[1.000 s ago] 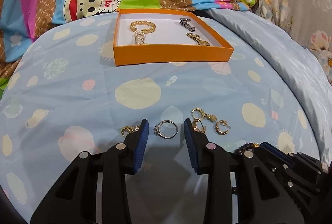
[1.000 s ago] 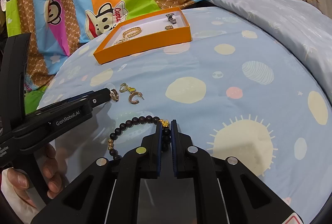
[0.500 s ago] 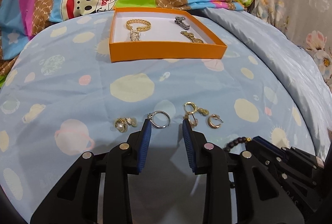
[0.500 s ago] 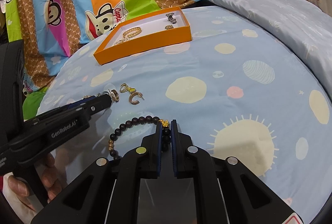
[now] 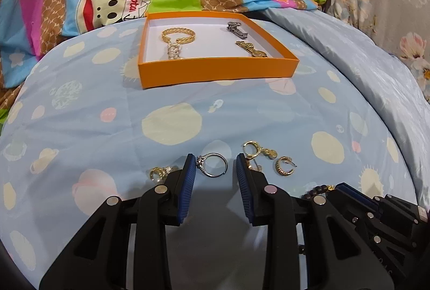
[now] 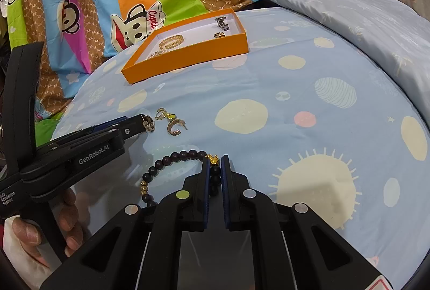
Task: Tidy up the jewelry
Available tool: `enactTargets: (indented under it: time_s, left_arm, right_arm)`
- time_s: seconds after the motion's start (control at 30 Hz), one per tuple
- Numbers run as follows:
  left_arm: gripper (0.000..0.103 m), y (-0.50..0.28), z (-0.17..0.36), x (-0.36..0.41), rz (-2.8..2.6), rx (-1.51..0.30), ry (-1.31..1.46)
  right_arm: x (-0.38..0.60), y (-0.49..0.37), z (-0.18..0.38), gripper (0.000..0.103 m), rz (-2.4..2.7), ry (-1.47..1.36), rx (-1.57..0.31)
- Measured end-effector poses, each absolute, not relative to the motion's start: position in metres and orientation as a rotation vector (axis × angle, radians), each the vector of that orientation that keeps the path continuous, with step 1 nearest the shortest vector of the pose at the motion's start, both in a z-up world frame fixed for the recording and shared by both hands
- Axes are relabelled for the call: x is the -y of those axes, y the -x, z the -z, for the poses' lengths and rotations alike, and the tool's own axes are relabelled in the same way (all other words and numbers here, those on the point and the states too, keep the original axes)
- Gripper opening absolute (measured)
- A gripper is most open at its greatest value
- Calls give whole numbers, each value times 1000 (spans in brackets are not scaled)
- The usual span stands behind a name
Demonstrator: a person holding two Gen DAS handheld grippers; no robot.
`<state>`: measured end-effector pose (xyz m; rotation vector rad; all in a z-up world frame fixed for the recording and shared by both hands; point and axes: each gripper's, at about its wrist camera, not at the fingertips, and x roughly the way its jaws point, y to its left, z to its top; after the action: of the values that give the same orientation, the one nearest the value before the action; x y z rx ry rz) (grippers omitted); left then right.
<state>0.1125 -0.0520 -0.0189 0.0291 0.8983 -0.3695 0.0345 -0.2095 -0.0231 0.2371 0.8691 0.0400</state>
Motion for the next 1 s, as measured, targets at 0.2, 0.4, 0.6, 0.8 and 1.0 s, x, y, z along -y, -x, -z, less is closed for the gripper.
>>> enactTargets:
  time_s: [0.2, 0.4, 0.6, 0.8, 1.0]
  left_arm:
    - [23, -114, 19, 55, 371, -897, -39]
    - [23, -108, 15, 53, 377, -890, -30]
    - [23, -95, 1, 38, 377, -882, 10]
    - [23, -88, -26, 18, 368, -847, 42]
    - [23, -94, -47, 7, 358, -811, 47]
  right_arm:
    - [210, -35, 23, 7, -41, -238, -868]
    - [206, -33, 21, 7, -50, -237, -853]
    - [208, -29, 10, 7, -66, -239, -828]
    - [207, -28, -12, 7, -70, -219, -780]
    - [207, -44, -42, 7, -64, -166, -719]
